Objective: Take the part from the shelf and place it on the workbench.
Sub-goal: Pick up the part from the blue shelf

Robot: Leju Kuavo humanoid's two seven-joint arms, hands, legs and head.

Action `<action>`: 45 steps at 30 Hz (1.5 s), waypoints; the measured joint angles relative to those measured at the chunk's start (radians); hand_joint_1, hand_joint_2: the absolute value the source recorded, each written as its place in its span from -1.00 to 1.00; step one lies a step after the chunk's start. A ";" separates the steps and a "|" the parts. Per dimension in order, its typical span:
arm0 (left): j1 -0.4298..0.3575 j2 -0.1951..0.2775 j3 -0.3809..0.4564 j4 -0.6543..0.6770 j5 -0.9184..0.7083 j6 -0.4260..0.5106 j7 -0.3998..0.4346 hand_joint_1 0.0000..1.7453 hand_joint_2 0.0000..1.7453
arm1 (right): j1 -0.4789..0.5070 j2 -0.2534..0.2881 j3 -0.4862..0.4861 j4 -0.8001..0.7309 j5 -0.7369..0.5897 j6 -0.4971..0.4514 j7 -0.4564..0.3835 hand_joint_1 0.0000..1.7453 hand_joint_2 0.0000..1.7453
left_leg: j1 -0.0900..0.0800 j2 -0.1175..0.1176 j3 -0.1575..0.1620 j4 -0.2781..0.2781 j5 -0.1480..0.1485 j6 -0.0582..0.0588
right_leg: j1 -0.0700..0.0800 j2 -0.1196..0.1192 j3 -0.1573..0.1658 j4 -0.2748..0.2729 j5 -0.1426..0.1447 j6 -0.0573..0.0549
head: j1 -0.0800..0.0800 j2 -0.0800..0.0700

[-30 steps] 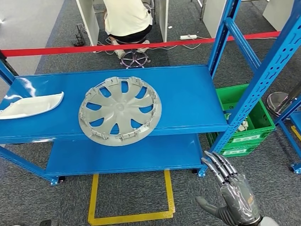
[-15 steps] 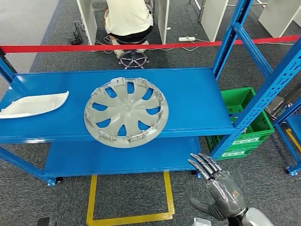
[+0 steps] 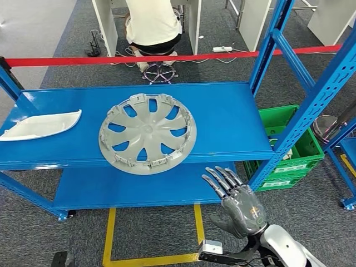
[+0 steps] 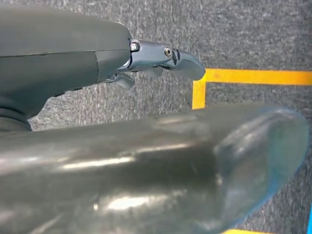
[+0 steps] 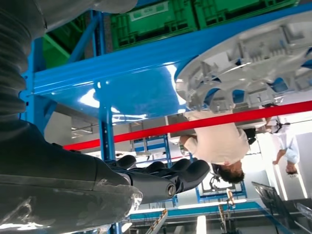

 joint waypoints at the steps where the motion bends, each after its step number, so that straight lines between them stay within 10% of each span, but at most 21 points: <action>1: 0.001 -0.001 -0.004 0.000 0.001 0.000 0.002 -1.00 -1.00 | -0.005 0.010 0.000 0.010 0.009 0.004 0.002 -1.00 1.00 | 0.006 0.000 0.002 0.001 -0.003 -0.009 | -0.006 -0.001 -0.008 0.007 0.007 0.010 | 0.000 0.000; 5: -0.001 -0.002 -0.020 -0.002 0.008 0.005 0.008 -1.00 -1.00 | -0.035 0.049 0.000 0.050 0.040 0.015 0.009 -1.00 1.00 | 0.035 -0.004 0.005 0.031 -0.026 -0.063 | -0.033 0.006 0.075 -0.189 0.093 0.055 | 0.007 0.000; 11: -0.006 -0.004 -0.040 -0.007 0.027 0.019 0.009 -1.00 -1.00 | -0.056 0.103 -0.003 0.095 0.050 0.016 0.011 -1.00 1.00 | 0.034 0.000 -0.021 0.093 -0.055 -0.102 | -0.032 0.017 0.097 -0.191 0.065 -0.004 | -0.005 0.000; 15: -0.007 -0.010 -0.054 -0.008 0.043 0.025 0.011 -1.00 -1.00 | -0.074 0.135 -0.002 0.130 0.056 0.019 0.009 -1.00 1.00 | 0.017 0.003 -0.190 0.323 -0.121 -0.083 | -0.017 0.015 0.142 -0.218 0.046 -0.024 | -0.011 0.000; 17: -0.004 -0.012 -0.062 -0.008 0.050 0.027 0.014 -1.00 -1.00 | -0.078 0.146 0.000 0.151 0.055 0.020 0.005 -1.00 1.00 | 0.004 0.003 -0.234 0.333 -0.127 -0.063 | -0.008 0.017 0.177 -0.232 0.030 -0.032 | -0.011 0.000; 22: 0.001 -0.014 -0.081 -0.011 0.071 0.027 0.021 -1.00 -1.00 | -0.100 0.175 0.007 0.192 0.047 0.020 0.001 -1.00 1.00 | -0.029 -0.014 -0.191 0.072 0.120 -0.016 | 0.011 0.029 0.257 -0.256 -0.032 -0.031 | -0.011 0.000; 25: -0.004 -0.019 -0.095 -0.018 0.080 0.019 0.021 -1.00 -1.00 | -0.115 0.185 0.011 0.206 0.045 0.020 0.000 -1.00 1.00 | -0.029 -0.019 -0.178 0.060 0.122 -0.016 | 0.013 0.031 0.284 -0.278 -0.059 -0.023 | -0.009 0.000; 27: -0.008 -0.021 -0.103 -0.023 0.081 0.015 0.019 -1.00 -1.00 | -0.125 0.189 0.012 0.211 0.044 0.020 -0.001 -1.00 1.00 | -0.026 -0.018 -0.167 0.059 0.107 -0.004 | 0.013 0.015 0.265 -0.231 -0.087 -0.015 | -0.006 0.000; 31: 0.004 -0.021 -0.131 -0.028 0.085 0.002 0.007 -1.00 -1.00 | -0.133 0.192 0.018 0.230 0.036 0.019 -0.002 -1.00 1.00 | -0.033 -0.016 -0.133 0.058 0.073 0.013 | 0.018 -0.002 0.095 0.019 -0.160 -0.013 | -0.004 0.000; 36: 0.021 -0.023 -0.177 -0.046 0.111 -0.006 0.005 -1.00 -1.00 | -0.137 0.193 0.026 0.243 0.029 0.015 -0.007 -1.00 1.00 | -0.048 -0.023 -0.094 0.060 0.049 0.015 | 0.039 -0.002 0.095 -0.191 0.071 -0.052 | -0.006 0.000; 41: 0.029 -0.021 -0.203 -0.055 0.119 -0.006 0.007 -1.00 -1.00 | -0.140 0.193 0.033 0.248 0.026 0.009 -0.015 -1.00 1.00 | -0.050 -0.023 -0.101 0.068 0.038 -0.006 | 0.035 0.000 0.099 -0.240 0.117 -0.067 | -0.008 0.000; 45: 0.032 -0.020 -0.223 -0.071 0.145 -0.004 0.017 -1.00 -1.00 | -0.139 0.196 0.036 0.249 0.025 0.004 -0.017 -1.00 1.00 | -0.030 -0.012 -0.170 0.267 -0.103 -0.045 | 0.016 -0.007 0.085 -0.253 0.142 -0.064 | -0.016 0.000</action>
